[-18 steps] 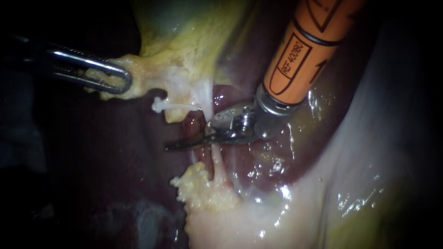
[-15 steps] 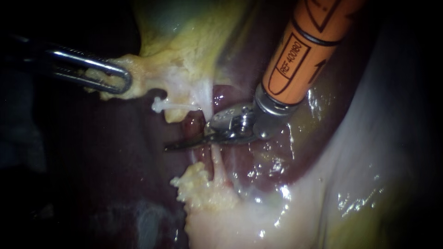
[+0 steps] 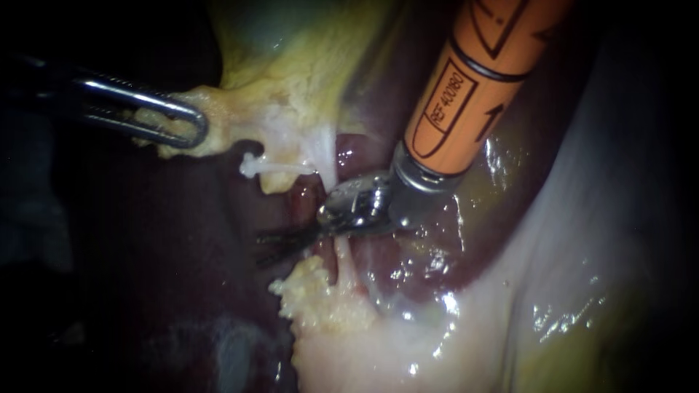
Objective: Go back from the cut left tube
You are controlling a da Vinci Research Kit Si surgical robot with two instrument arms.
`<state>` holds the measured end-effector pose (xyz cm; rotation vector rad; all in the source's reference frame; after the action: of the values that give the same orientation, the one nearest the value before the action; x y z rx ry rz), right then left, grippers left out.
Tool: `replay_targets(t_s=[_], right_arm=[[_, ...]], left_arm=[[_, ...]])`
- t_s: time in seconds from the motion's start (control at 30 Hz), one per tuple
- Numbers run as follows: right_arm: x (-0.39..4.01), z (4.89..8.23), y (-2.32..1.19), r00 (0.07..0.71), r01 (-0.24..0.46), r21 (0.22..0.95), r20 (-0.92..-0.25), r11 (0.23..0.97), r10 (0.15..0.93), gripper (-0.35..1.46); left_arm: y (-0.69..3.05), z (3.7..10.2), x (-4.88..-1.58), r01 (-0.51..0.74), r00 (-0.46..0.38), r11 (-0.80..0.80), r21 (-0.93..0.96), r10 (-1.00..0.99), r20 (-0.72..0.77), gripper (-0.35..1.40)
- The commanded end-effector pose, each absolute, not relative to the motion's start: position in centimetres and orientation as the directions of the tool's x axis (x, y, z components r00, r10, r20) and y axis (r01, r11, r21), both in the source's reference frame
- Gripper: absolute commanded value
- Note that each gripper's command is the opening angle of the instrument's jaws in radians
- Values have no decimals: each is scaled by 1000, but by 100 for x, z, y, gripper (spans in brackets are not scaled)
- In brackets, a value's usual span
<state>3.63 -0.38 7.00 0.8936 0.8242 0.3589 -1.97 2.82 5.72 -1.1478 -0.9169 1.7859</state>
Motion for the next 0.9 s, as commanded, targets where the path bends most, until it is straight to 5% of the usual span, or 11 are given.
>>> replay_targets(t_s=[0.03, 0.23, 0.37, 0.53, 0.9], right_arm=[[363, 699, -38, 643, 49, 800, -483, 598, 594, 111], [358, 696, -41, 625, 27, 792, -489, 609, 608, 135], [342, 687, -45, 602, 38, 702, -584, 711, 544, 143], [307, 661, -43, 584, 52, 575, -681, 816, 442, 143], [216, 607, -3, 580, 1, 453, -726, 891, 369, 143]], left_arm=[[282, 573, -197, -239, -263, -412, -879, 899, -350, -35], [282, 574, -197, -239, -263, -413, -879, 899, -350, -35], [283, 575, -196, -238, -264, -413, -879, 899, -350, -35], [284, 577, -194, -237, -264, -413, -879, 898, -351, -35], [287, 581, -192, -236, -265, -413, -879, 898, -351, -35]])
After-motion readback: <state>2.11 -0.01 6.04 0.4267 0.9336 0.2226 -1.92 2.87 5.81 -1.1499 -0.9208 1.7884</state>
